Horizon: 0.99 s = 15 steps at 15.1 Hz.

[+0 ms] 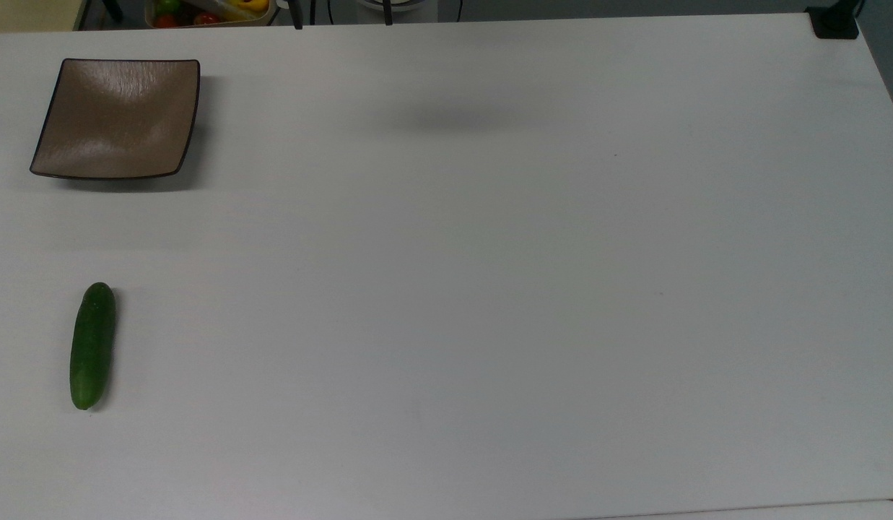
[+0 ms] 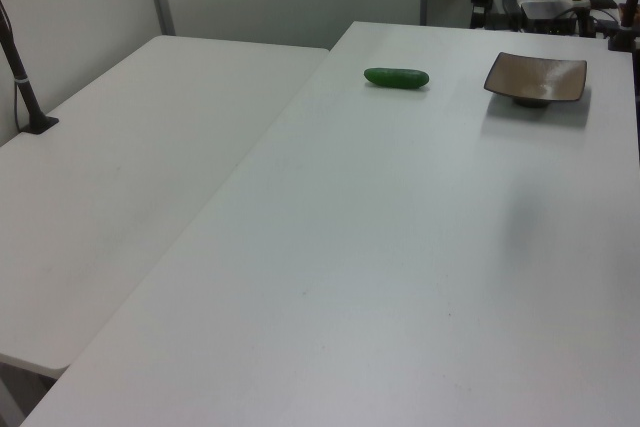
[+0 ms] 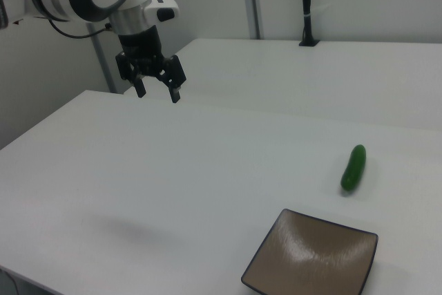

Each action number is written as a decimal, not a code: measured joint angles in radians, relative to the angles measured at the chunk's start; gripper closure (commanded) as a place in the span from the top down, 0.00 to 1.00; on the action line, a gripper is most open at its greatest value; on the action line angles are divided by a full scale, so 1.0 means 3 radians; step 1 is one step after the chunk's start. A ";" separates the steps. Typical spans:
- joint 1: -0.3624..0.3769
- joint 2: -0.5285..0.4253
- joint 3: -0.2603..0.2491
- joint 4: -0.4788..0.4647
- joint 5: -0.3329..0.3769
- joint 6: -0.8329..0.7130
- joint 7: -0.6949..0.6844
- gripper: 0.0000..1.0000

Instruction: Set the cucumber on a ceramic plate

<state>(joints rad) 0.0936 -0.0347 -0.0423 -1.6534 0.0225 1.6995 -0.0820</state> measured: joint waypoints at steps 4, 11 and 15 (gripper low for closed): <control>-0.0050 -0.0003 0.0011 0.0007 0.0000 0.0000 -0.0016 1.00; -0.0064 -0.0003 0.0012 0.0007 0.0000 0.0000 -0.0022 1.00; -0.0064 -0.0003 0.0012 0.0007 0.0000 0.0000 -0.0022 1.00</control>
<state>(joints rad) 0.0743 -0.0356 -0.0388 -1.6512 0.0224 1.6995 -0.0887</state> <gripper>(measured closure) 0.000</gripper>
